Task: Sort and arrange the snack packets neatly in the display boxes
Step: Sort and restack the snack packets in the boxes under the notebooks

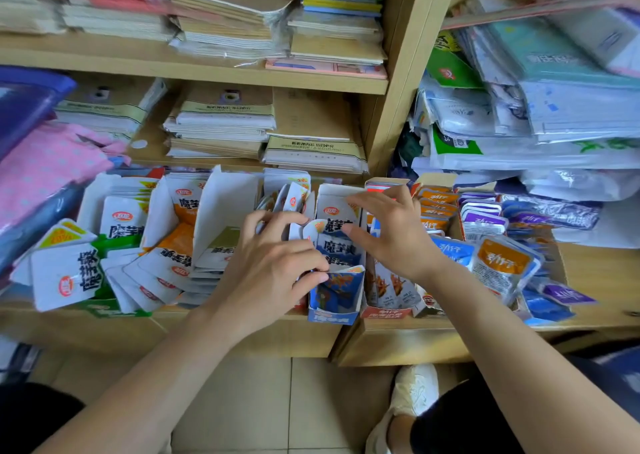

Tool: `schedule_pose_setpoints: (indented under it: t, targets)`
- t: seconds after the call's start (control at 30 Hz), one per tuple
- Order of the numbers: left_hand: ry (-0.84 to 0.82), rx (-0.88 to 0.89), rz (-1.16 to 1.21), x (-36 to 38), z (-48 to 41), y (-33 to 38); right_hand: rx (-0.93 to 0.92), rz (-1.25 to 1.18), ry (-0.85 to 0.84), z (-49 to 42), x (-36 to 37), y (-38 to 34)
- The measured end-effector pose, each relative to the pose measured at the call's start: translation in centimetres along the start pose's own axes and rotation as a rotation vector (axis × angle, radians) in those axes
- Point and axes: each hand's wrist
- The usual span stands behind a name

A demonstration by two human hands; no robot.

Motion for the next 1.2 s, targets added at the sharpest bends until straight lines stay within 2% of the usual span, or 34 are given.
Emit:
schedule_pose_setpoints:
  t: [0.17, 0.37, 0.5, 0.63, 0.7, 0.77, 0.87, 0.93, 1.1, 1.2]
  targets:
    - [0.001, -0.004, 0.096, -0.4, 0.2, 0.0, -0.023, 0.145, 0.068, -1.7, 0.5, -0.4]
    - [0.04, -0.029, 0.112, -0.1, 0.1, 0.0, 0.044, 0.175, -0.066, -2.4, 0.4, -1.0]
    - [0.072, -0.025, 0.102, 0.1, 0.0, -0.1, -0.006, 0.129, 0.033, -2.4, 0.9, -0.7]
    - [0.036, -0.041, 0.113, 0.2, -0.1, -0.1, -0.01, -0.052, 0.056, -1.2, -0.2, -0.9]
    - [-0.002, -0.052, 0.13, 0.0, -0.1, 0.0, -0.052, -0.178, 0.006, 0.1, -1.4, -1.2]
    - [-0.009, -0.028, 0.134, -0.1, 0.0, 0.2, -0.07, -0.367, -0.138, 1.0, -2.9, -1.6]
    - [0.064, 0.027, 0.167, -0.1, 0.4, 0.2, 0.035, -0.564, -0.409, 1.7, -4.9, -1.3]
    - [0.114, 0.068, 0.196, 0.0, 0.7, -0.1, 0.064, -0.59, -0.497, 2.1, -5.3, -0.8]
    - [0.173, 0.089, 0.193, 0.0, 1.4, 0.0, 0.055, -0.56, -0.455, 2.7, -4.3, -0.3]
    - [0.195, 0.117, 0.173, -0.3, 1.4, 0.3, 0.024, -0.421, -0.392, 2.7, -3.1, -0.4]
Point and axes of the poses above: each hand's wrist, its own z-axis away from the middle knuckle, its own x-axis out of the palm, y = z × x, and after that the axes turned 8 degrees about -x, right-handed
